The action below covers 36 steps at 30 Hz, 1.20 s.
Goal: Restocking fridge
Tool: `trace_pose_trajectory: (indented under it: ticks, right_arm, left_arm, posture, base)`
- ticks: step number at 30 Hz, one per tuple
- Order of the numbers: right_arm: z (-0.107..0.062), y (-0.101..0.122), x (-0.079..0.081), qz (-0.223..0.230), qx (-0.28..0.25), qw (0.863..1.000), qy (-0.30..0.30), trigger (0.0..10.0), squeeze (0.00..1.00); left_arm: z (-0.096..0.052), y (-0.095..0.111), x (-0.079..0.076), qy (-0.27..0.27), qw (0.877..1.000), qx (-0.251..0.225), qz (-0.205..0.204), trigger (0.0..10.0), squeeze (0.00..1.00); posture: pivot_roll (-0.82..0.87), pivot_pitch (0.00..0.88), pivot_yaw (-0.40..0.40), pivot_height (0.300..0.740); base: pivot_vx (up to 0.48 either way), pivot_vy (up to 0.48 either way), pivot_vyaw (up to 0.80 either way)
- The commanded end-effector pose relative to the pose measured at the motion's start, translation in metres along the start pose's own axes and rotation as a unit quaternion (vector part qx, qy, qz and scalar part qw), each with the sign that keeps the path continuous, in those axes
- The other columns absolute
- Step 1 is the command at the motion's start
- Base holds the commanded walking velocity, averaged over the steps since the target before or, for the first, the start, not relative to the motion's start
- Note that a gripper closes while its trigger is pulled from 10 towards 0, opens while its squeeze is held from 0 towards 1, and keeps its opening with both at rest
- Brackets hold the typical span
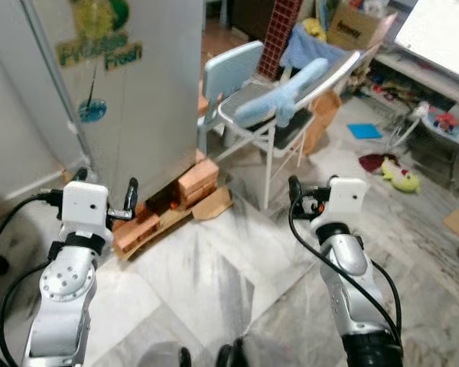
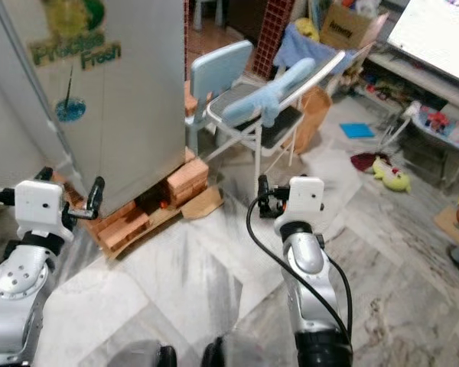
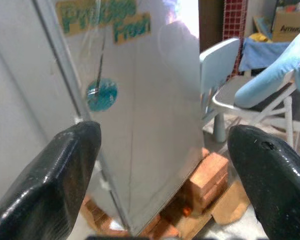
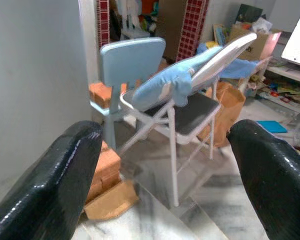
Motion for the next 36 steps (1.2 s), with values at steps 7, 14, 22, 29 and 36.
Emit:
trace_pose_trajectory:
  ticks: [7,14,22,29,36]
  right_arm:
    - [0.015,0.016,0.011,-0.001,-0.021,1.000,0.014,10.0,0.00]
    - [0.014,0.017,0.019,0.001,-0.025,1.000,0.019,10.0,0.00]
    - [0.017,0.019,0.025,0.001,-0.036,0.999,0.025,10.0,0.00]
    - [0.011,0.012,0.007,-0.003,-0.032,0.999,-0.009,10.0,0.00]
    - [0.010,0.015,-0.010,0.002,-0.054,0.997,-0.058,10.0,0.00]
  left_arm:
    - [-0.002,-0.001,0.004,-0.003,0.999,0.000,0.034,10.0,0.00]
    - [-0.002,-0.001,0.001,-0.026,0.998,-0.009,0.050,10.0,0.00]
    - [0.002,-0.003,0.000,-0.023,0.998,-0.010,0.058,10.0,0.00]
    - [-0.013,-0.022,0.012,0.022,0.999,0.042,0.026,10.0,0.00]
    - [0.004,-0.024,0.008,-0.003,0.999,0.040,0.026,10.0,0.00]
  posture:
    - [0.09,0.101,-0.109,0.740]
    - [0.09,0.110,-0.091,0.740]
    - [0.09,0.094,-0.076,0.740]
    - [0.10,0.083,-0.052,0.740]
    - [0.07,0.042,0.023,0.740]
  base:
    - [0.344,0.330,0.00]
    - [0.467,0.000,-0.59]
    - [0.401,0.000,-0.66]
    - [0.000,0.000,0.00]
    - [0.000,0.000,0.00]
Point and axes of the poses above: a point about 5 cm out from each wrist's last joint towards the gripper, its own z axis pointing out of the wrist towards the gripper, its own y axis along the axis of the wrist's last joint, x = y × z, the point moved 1 cm from there along z, pointing out of the wrist towards the gripper, and after that the axes turned 11 degrees about z, right-handed, at the moved point
